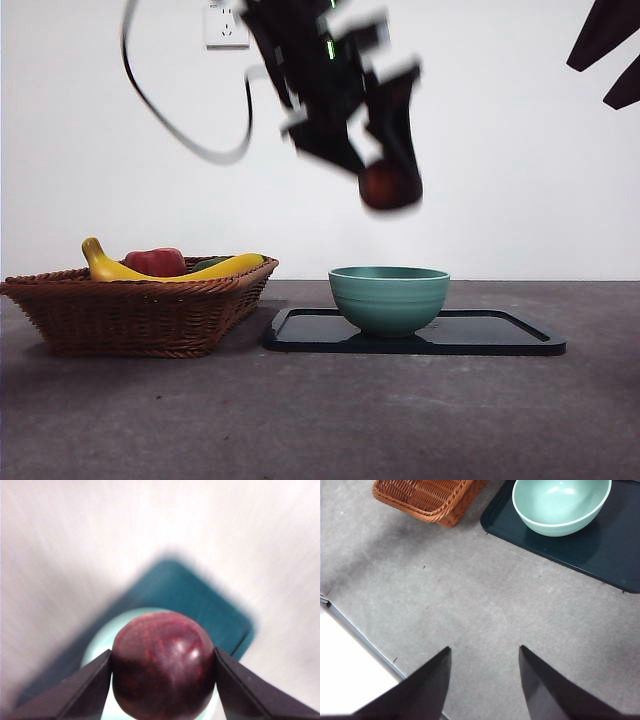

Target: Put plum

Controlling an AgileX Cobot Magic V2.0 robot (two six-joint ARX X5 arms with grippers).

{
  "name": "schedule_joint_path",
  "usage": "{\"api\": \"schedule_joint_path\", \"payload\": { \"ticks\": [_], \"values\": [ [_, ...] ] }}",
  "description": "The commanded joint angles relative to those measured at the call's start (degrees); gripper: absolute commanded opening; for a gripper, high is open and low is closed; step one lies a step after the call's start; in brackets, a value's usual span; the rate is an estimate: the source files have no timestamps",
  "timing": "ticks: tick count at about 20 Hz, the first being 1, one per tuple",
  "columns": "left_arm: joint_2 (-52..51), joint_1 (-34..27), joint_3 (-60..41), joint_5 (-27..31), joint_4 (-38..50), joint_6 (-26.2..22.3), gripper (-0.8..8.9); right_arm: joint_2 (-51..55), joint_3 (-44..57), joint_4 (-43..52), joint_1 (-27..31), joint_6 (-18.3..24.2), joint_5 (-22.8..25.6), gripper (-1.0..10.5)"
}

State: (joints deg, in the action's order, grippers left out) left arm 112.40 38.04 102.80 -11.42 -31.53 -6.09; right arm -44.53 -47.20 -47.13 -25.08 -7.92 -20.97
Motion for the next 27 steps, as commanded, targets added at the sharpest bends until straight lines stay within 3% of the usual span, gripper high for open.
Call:
{"api": "schedule_joint_path", "payload": {
  "ticks": [1,9,12,17,20,27],
  "values": [
    [-4.83,0.09,1.92,0.04,-1.40,1.03,2.75,-0.22,-0.46,0.37,-0.35,-0.22,-0.04,2.2],
    [-22.93,-6.69,1.36,0.09,-15.47,2.73,2.75,-0.22,-0.46,0.37,-0.33,0.04,0.00,2.2],
    [-27.45,-10.82,-3.67,0.09,-16.85,2.73,2.75,-0.22,-0.46,0.37,-0.33,0.04,0.00,2.2],
    [-34.23,-15.78,-21.11,0.85,-7.61,3.32,2.75,-0.22,-0.46,0.39,-0.33,0.02,0.00,2.2],
    [-34.53,-17.31,-30.12,1.36,-0.44,0.74,2.74,-0.22,-0.46,0.39,-0.33,0.00,-0.02,2.2],
    [-33.99,-18.29,-48.15,2.89,17.92,-0.22,2.74,-0.24,-0.46,0.42,-0.35,0.00,0.00,2.2]
  ]
}}
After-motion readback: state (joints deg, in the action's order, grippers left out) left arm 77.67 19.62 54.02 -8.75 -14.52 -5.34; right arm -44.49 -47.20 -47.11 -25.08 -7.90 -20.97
